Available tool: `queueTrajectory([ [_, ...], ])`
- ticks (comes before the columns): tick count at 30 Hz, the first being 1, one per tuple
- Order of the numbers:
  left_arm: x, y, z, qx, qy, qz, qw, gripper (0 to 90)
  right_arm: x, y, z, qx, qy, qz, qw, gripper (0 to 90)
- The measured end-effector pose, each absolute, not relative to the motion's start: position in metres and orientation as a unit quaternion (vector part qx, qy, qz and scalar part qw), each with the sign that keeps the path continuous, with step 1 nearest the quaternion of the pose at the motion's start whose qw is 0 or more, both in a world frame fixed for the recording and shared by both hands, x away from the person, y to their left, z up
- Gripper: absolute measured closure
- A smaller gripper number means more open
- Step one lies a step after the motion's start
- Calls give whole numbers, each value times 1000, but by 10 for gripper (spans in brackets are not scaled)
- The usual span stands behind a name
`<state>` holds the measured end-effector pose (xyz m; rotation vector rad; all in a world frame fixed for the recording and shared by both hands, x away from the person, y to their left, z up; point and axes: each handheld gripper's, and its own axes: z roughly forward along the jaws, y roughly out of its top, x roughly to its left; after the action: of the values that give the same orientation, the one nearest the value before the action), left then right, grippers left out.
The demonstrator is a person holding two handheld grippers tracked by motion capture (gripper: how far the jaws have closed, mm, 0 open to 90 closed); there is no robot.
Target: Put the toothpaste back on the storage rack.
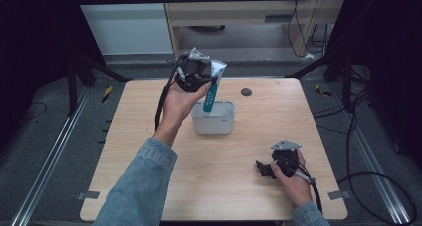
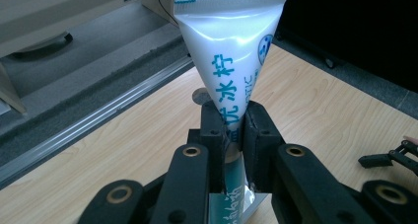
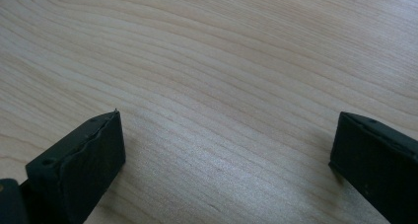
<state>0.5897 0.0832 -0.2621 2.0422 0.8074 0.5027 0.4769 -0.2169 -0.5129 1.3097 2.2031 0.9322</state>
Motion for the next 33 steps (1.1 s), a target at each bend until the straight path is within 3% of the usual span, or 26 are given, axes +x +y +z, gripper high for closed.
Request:
queueTrajectory([
  [33,617,55,-276,826,307,202,427,802,477,-217,-513,473,789,336,203,4],
])
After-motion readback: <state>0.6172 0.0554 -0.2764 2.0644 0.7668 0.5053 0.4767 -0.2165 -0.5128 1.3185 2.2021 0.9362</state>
